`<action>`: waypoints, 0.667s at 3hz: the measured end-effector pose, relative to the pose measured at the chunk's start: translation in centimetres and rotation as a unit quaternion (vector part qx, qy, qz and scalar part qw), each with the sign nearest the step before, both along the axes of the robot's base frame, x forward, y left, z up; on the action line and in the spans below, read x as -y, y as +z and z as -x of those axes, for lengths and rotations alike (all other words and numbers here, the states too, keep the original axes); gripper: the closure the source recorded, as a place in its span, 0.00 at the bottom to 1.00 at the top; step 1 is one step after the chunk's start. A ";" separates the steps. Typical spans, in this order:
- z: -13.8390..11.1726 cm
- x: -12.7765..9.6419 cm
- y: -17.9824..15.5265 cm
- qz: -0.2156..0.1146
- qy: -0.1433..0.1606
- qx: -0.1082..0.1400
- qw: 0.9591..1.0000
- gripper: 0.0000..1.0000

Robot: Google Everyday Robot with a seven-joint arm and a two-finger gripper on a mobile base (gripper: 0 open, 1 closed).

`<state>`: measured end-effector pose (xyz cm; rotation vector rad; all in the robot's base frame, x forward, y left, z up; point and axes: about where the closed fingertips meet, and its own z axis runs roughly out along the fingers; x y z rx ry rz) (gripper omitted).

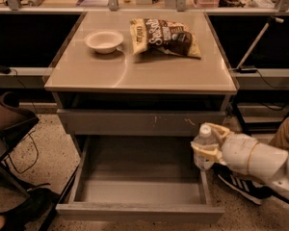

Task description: Place blue plastic bottle into middle drawer

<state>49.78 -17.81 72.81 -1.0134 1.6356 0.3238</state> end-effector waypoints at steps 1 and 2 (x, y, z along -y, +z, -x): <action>-1.4 0.3 -7.2 -0.014 -0.028 -0.020 0.999 1.00; -2.4 1.0 -13.3 -0.053 -0.044 -0.059 0.996 1.00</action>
Offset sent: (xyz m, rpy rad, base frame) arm 0.0360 -0.0253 -0.1923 0.1844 0.2014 -0.1265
